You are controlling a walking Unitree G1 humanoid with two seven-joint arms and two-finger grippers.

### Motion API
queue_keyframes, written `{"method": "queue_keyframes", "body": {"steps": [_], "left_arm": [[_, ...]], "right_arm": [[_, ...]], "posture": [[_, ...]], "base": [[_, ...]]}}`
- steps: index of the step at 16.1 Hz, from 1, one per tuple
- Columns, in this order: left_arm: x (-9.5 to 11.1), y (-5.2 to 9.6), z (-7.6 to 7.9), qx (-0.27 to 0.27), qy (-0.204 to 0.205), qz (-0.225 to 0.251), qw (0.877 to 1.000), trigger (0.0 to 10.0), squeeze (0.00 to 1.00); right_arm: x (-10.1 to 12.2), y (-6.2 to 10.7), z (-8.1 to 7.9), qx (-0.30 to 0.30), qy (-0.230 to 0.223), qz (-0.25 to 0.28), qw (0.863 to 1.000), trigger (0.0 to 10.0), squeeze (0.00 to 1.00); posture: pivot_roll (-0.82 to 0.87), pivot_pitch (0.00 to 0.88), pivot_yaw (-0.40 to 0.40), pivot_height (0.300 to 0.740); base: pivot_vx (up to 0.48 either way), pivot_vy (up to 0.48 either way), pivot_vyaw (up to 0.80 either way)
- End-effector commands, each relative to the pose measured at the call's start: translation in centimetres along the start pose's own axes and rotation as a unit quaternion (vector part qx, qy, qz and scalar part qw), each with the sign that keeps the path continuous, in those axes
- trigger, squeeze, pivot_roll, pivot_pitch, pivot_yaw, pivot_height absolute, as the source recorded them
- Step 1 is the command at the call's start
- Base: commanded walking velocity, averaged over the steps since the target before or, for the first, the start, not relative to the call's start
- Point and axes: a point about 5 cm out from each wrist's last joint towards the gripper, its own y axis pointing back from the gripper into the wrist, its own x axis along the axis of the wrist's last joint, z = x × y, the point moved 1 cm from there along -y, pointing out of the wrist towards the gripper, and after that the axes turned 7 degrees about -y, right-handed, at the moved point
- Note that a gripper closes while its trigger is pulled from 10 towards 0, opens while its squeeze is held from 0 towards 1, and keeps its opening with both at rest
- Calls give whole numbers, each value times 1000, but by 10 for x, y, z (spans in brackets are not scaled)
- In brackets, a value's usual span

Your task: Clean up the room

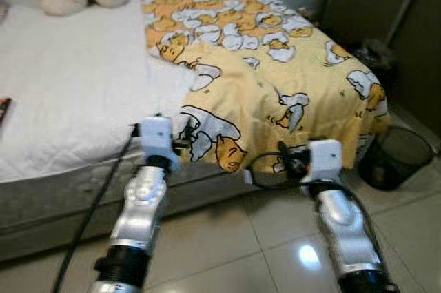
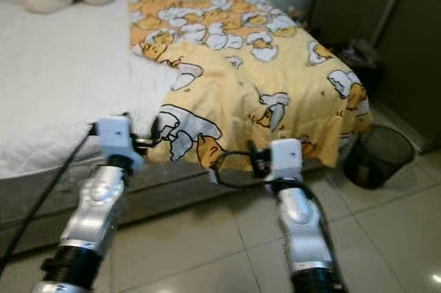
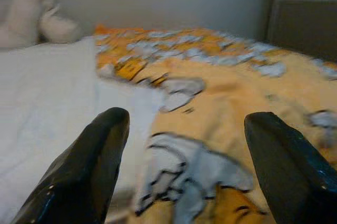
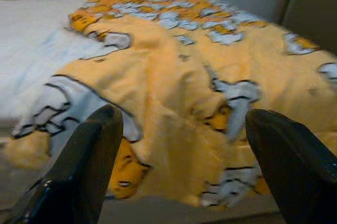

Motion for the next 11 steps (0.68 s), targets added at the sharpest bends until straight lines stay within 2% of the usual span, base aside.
{"method": "queue_keyframes", "body": {"steps": [1, 5, 7, 8, 11], "left_arm": [[-6, 0, 0, 5, 0, -17, 1000, 10000, 0], [-12, -4, -7, 26, 2, -36, 999, 10000, 0], [-13, -7, -9, 28, -3, -40, 999, 10000, 0], [-13, -11, -7, 28, -3, -41, 999, 10000, 0], [-8, -19, -3, 29, 5, -34, 999, 10000, 0]], "right_arm": [[-2, 2, 7, -8, 6, -5, 1000, 10000, 0], [-8, 1, 5, 3, 11, -18, 1000, 10000, 0], [-8, -2, 6, 6, 20, -22, 1000, 10000, 0], [-4, -4, 7, 6, -1, -16, 1000, 10000, 0], [2, -7, 7, 18, 1, -4, 1000, 10000, 0]], "posture": [[-38, 0, 32, 740], [-32, 0, 22, 740], [-31, 0, 4, 740], [-28, 0, -5, 740], [-31, 0, -11, 740]], "base": [[461, 0, 0], [448, 0, -750], [442, 0, 0], [442, 0, 0], [209, 395, 0]]}}
